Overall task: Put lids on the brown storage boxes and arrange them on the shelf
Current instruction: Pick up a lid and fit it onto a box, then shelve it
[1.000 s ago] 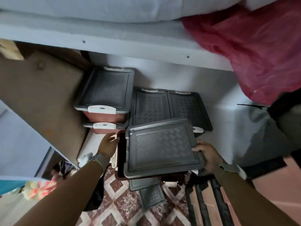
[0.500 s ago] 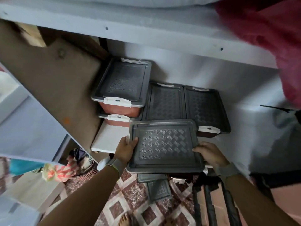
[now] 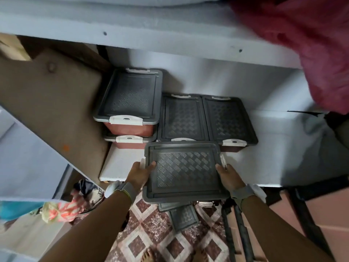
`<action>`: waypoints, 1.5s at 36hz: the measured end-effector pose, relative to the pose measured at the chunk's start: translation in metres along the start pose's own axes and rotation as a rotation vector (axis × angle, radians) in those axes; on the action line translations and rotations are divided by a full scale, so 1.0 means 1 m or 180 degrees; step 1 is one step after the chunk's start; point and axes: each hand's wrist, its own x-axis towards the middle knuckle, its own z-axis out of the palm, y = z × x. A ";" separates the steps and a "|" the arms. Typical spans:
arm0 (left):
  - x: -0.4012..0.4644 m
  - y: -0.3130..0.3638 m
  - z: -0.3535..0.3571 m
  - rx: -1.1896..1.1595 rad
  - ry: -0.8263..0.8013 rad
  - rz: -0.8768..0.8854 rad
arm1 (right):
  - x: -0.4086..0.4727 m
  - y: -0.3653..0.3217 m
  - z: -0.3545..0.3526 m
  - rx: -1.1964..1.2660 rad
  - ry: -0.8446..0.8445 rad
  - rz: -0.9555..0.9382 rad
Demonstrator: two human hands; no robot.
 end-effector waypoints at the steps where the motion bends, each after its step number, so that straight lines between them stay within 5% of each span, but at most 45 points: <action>1: 0.000 -0.001 -0.002 -0.0074 -0.0078 -0.0130 | -0.001 0.000 -0.001 0.0046 -0.0055 -0.0002; 8: 0.002 0.002 -0.004 0.0098 -0.0350 0.0066 | -0.010 0.006 -0.019 0.0511 -0.0891 0.0762; 14: 0.003 0.003 0.001 0.0343 -0.0038 0.0219 | -0.011 0.008 -0.002 0.0520 -0.0213 0.0085; 29: -0.008 0.019 0.024 0.1683 0.0469 0.0310 | -0.019 -0.016 0.021 -0.0625 0.0533 0.0189; 34: -0.006 0.024 0.012 0.0438 -0.0288 -0.0015 | -0.017 -0.020 0.017 -0.0470 0.0296 0.0291; 37: -0.008 0.017 -0.004 -0.0786 -0.0530 -0.0393 | -0.009 -0.012 0.004 0.0177 -0.0089 0.0121; 39: -0.007 0.006 -0.010 -0.0922 -0.0587 -0.0312 | -0.005 0.000 -0.002 0.0565 0.0008 0.0002; 48: -0.011 -0.002 -0.013 0.0398 -0.0262 0.0539 | -0.002 0.017 -0.004 0.0391 -0.0013 -0.0032; 54: -0.007 -0.003 -0.002 0.1489 0.0190 0.0876 | -0.002 0.003 0.010 -0.0990 0.0555 -0.0254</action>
